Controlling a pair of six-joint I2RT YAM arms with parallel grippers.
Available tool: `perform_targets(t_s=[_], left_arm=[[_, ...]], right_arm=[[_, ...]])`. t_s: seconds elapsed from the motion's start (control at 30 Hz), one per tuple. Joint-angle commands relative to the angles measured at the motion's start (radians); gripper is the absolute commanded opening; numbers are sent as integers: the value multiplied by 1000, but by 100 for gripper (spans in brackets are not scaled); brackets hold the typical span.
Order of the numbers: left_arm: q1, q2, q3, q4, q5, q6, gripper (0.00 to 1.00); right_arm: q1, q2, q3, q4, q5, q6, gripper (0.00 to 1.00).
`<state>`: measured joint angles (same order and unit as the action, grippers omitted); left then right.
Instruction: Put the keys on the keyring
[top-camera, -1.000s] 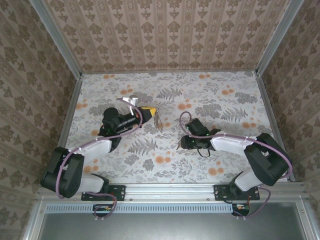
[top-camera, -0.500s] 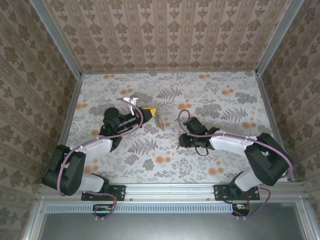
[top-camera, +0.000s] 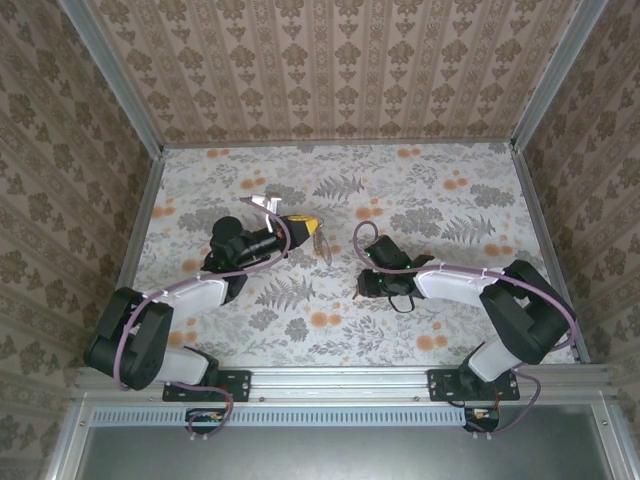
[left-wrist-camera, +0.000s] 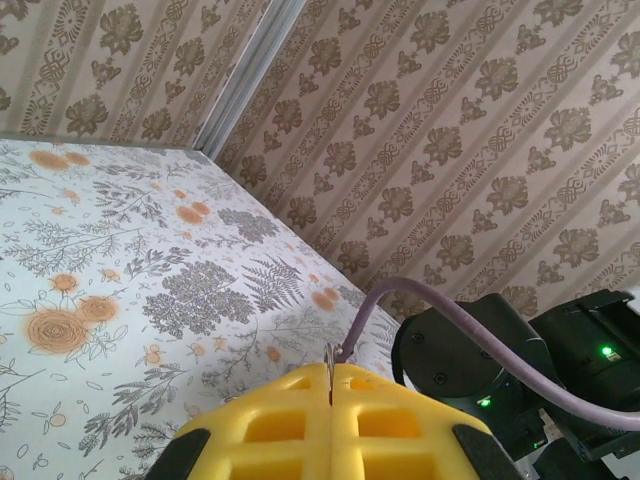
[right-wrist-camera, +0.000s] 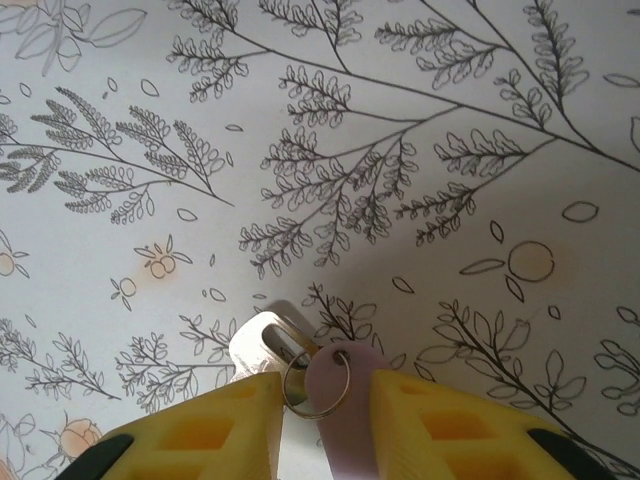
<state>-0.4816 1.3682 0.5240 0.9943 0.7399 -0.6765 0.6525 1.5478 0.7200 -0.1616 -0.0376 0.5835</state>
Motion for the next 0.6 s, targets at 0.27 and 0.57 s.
perform_targets(t_s=[0.27, 0.57], left_arm=[[-9, 25, 7, 76, 17, -15, 0], [-16, 30, 7, 86, 15, -16, 0]], right_arm=[[4, 31, 42, 1, -1, 8, 26], [4, 36, 61, 4, -6, 13, 32]])
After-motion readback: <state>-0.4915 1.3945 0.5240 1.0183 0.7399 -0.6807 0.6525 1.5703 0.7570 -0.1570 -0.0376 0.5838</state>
